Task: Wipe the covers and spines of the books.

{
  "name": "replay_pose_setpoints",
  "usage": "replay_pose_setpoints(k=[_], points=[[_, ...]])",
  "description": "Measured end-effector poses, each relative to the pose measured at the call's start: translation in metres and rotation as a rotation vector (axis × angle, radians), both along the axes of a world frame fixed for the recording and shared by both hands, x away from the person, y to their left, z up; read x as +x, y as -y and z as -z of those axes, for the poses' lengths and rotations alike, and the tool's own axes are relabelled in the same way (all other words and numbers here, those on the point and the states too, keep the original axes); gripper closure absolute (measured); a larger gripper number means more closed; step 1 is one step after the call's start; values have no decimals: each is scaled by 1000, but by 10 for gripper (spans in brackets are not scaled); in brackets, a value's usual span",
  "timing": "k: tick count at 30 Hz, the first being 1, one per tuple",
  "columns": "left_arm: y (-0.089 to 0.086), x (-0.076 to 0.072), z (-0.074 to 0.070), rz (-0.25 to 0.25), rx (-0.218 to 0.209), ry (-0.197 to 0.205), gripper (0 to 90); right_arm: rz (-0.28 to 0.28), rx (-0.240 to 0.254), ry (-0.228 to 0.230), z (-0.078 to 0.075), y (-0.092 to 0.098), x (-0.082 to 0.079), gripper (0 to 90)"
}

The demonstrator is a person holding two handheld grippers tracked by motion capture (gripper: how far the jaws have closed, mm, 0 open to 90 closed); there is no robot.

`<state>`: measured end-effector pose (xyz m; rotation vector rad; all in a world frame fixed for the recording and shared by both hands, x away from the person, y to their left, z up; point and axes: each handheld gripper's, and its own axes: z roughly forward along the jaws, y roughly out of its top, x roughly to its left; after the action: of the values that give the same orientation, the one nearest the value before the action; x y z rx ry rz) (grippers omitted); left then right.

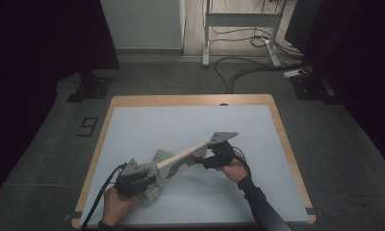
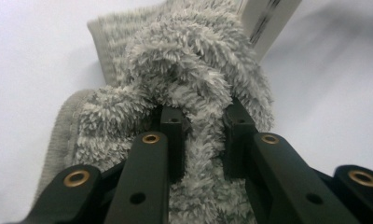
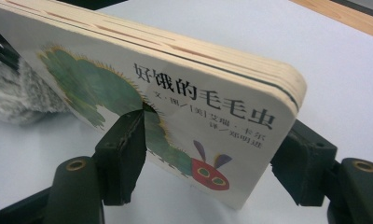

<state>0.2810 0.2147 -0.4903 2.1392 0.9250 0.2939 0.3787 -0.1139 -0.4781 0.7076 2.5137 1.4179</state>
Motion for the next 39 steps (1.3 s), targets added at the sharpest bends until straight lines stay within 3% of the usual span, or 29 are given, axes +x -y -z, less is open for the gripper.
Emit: replay_pose_setpoints(k=[6, 10, 18, 28, 39], points=[[2, 0, 18, -9, 22, -14, 746, 2, -1, 2, 0, 0, 0, 304], [0, 0, 14, -1, 16, -13, 746, 1, -1, 0, 0, 0, 0, 304], [-14, -1, -25, 10, -29, 26, 746, 2, 4, 0, 0, 0, 0, 304], [-23, 7, -75, -8, -26, 102, 745, 0, 6, -6, 0, 1, 0, 306], [-32, 22, -99, -51, -7, 137, 744, -2, 8, -8, 0, 1, 0, 308]])
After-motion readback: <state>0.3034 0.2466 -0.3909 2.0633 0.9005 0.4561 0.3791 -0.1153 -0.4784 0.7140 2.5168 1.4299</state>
